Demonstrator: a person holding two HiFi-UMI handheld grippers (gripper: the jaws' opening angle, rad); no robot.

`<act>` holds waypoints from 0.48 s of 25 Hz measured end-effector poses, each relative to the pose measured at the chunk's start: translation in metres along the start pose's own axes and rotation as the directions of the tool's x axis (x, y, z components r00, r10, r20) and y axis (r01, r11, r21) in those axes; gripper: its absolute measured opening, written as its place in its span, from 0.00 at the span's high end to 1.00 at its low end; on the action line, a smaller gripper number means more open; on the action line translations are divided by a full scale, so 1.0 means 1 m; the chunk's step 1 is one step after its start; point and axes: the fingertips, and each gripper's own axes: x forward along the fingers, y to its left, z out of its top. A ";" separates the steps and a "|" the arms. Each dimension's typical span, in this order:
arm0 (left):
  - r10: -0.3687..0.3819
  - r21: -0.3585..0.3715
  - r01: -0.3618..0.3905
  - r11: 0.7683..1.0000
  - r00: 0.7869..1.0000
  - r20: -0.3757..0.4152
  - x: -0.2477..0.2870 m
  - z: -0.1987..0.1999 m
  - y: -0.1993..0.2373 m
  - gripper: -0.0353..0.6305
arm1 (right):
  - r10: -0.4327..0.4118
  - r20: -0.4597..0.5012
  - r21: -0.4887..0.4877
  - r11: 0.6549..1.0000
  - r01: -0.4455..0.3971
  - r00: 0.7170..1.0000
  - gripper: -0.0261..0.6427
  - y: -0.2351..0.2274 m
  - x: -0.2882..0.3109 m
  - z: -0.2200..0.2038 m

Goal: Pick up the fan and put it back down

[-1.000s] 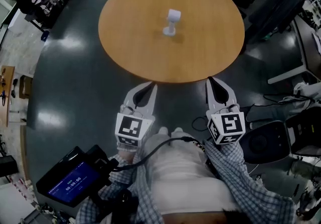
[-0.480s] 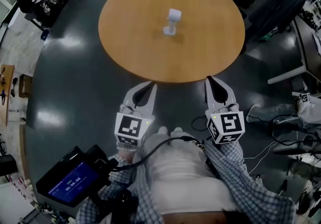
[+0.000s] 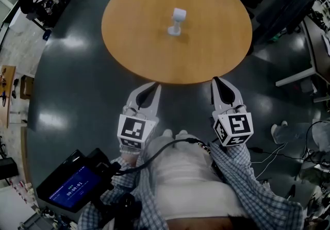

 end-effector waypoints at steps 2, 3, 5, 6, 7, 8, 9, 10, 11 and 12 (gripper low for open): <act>0.008 -0.001 -0.008 1.000 1.000 0.001 0.001 0.004 0.002 0.95 | 0.006 0.007 0.007 1.000 -0.006 1.000 0.96 0.000 0.001 0.003; 0.009 -0.003 -0.009 1.000 1.000 -0.001 0.001 0.006 0.001 0.95 | 0.008 0.010 0.009 1.000 -0.008 1.000 0.96 0.000 0.001 0.005; 0.008 -0.008 -0.008 1.000 1.000 -0.006 0.001 0.007 -0.004 0.95 | 0.009 0.016 0.009 1.000 -0.009 1.000 0.96 -0.005 -0.003 0.006; 0.009 -0.007 -0.009 1.000 1.000 -0.008 0.002 0.008 -0.008 0.95 | 0.009 0.018 0.010 1.000 -0.009 1.000 0.96 -0.008 -0.005 0.005; 0.011 -0.004 -0.011 1.000 1.000 -0.009 0.003 0.008 -0.011 0.95 | 0.010 0.019 0.012 1.000 -0.011 1.000 0.96 -0.012 -0.007 0.004; 0.013 -0.002 -0.013 1.000 1.000 -0.009 0.005 0.008 -0.013 0.95 | 0.012 0.018 0.016 1.000 -0.013 1.000 0.96 -0.015 -0.008 0.003; 0.015 -0.001 -0.015 1.000 1.000 -0.008 0.006 0.009 -0.014 0.95 | 0.014 0.018 0.019 1.000 -0.015 1.000 0.96 -0.016 -0.008 0.002; 0.017 0.002 -0.017 1.000 1.000 -0.004 0.007 0.011 -0.014 0.95 | 0.016 0.020 0.020 1.000 -0.017 1.000 0.96 -0.017 -0.006 0.002; 0.017 0.006 -0.017 1.000 1.000 0.003 0.008 0.014 -0.013 0.95 | 0.017 0.026 0.019 1.000 -0.018 1.000 0.96 -0.017 -0.004 0.003; 0.017 0.012 -0.017 1.000 1.000 0.009 0.009 0.018 -0.011 0.95 | 0.018 0.033 0.017 1.000 -0.019 0.999 0.96 -0.017 -0.002 0.006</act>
